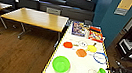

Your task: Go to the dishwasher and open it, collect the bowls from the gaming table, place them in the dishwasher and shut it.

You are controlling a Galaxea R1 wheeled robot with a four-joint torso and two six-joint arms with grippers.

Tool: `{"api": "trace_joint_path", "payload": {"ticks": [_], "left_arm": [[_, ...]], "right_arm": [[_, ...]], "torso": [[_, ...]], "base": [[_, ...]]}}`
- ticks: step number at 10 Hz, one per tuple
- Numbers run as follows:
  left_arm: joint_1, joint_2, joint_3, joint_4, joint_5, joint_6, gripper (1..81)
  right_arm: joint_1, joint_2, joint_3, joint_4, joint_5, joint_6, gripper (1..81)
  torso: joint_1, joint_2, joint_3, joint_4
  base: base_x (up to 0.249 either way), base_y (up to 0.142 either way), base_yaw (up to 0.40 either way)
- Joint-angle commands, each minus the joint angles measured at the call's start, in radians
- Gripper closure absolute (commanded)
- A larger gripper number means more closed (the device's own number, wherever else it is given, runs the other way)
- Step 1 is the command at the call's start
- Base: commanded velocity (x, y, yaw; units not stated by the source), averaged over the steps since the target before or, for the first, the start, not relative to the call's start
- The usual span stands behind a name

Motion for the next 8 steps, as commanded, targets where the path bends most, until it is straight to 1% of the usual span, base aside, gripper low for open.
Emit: {"api": "trace_joint_path", "payload": {"ticks": [1,5,8], "left_arm": [[-0.005,-0.001,0.001,-0.009,0.066,0.0,1.0],[-0.005,-0.001,0.001,-0.009,0.066,0.0,1.0],[-0.003,-0.001,0.001,-0.009,0.066,0.0,1.0]], "right_arm": [[0.127,-0.016,-0.03,0.021,-0.038,0.011,1.0],[0.12,0.017,-0.054,0.023,-0.038,0.013,1.0],[0.096,0.031,-0.065,0.034,-0.017,0.011,1.0]], "torso": [[0.0,0.0,0.0,0.0],[0.0,0.0,0.0,0.0],[0.0,0.0,-0.001,0.0]], "base": [[0.0,0.0,0.0],[0.0,0.0,0.0],[0.0,0.0,0.0]]}}
